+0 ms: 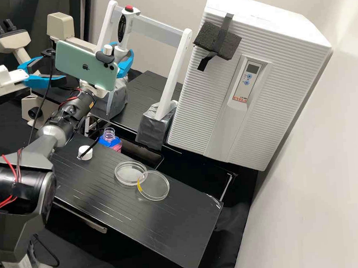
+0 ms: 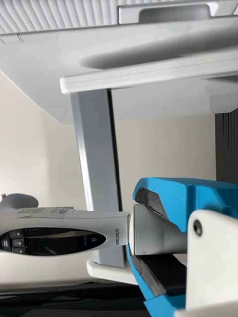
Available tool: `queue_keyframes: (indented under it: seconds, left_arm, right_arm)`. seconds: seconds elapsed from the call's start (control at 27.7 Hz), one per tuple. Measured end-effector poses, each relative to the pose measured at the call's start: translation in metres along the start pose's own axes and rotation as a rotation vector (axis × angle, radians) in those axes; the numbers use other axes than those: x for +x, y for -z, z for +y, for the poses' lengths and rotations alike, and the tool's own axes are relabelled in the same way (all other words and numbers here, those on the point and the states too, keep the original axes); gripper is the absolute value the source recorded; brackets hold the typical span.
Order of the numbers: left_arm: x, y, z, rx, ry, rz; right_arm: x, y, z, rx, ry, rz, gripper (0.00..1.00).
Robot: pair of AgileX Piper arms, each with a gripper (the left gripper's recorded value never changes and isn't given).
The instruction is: Use the pipette
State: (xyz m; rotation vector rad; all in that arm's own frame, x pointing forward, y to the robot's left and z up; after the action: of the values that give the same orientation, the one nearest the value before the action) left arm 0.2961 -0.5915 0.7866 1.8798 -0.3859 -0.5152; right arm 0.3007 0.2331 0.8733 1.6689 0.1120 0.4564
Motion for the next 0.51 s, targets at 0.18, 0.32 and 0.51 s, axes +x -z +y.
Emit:
queue_keyframes:
  seconds: [0.18,0.32,0.51]
  left_arm:
    - [-0.0099,0.002,-0.027,-0.013,0.093,0.014]
    - [-0.0205,0.004,-0.046,-0.015,0.169,0.02]
    - [-0.0289,0.004,-0.058,-0.012,0.221,0.017]
  right_arm:
    - [-0.005,-0.012,-0.013,-0.028,-0.018,-0.008,0.0]
    - [-0.007,-0.022,-0.02,-0.043,-0.012,-0.025,0.0]
    - [-0.01,-0.033,-0.03,-0.062,0.0,-0.046,0.0]
